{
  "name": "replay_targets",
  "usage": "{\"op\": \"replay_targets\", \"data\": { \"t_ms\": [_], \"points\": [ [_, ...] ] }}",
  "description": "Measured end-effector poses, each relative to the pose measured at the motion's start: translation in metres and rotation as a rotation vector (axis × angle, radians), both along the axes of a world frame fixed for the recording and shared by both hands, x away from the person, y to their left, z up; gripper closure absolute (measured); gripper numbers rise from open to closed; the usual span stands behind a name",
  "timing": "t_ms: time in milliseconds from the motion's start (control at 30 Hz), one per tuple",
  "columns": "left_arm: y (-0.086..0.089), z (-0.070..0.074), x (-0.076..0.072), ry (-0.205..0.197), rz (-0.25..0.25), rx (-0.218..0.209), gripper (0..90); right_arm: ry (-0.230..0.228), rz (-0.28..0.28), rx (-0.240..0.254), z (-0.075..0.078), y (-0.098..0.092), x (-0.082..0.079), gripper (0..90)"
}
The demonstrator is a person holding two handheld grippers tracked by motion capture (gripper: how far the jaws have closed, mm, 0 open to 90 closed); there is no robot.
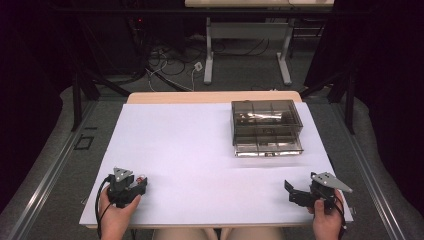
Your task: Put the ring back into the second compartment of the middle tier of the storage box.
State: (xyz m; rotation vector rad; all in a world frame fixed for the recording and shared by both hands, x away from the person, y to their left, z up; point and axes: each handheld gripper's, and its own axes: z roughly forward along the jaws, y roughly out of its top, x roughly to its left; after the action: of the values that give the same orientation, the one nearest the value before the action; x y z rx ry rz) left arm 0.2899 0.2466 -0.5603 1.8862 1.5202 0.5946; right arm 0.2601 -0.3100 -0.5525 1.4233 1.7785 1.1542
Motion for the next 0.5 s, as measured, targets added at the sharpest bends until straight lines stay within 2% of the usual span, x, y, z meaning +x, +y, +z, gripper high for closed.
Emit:
{"op": "replay_targets", "data": {
  "t_ms": [267,500],
  "points": [
    [0.001,-0.0002,0.0005,0.023,-0.006,0.001,56.5,0.019,0.002,-0.005,0.0006,-0.0006,-0.0005,0.0],
    [0.0003,-0.0009,0.001,0.02,-0.014,0.002,60.7,0.019,-0.001,-0.007,0.0003,-0.0005,-0.0005,0.0]
  ]
}}
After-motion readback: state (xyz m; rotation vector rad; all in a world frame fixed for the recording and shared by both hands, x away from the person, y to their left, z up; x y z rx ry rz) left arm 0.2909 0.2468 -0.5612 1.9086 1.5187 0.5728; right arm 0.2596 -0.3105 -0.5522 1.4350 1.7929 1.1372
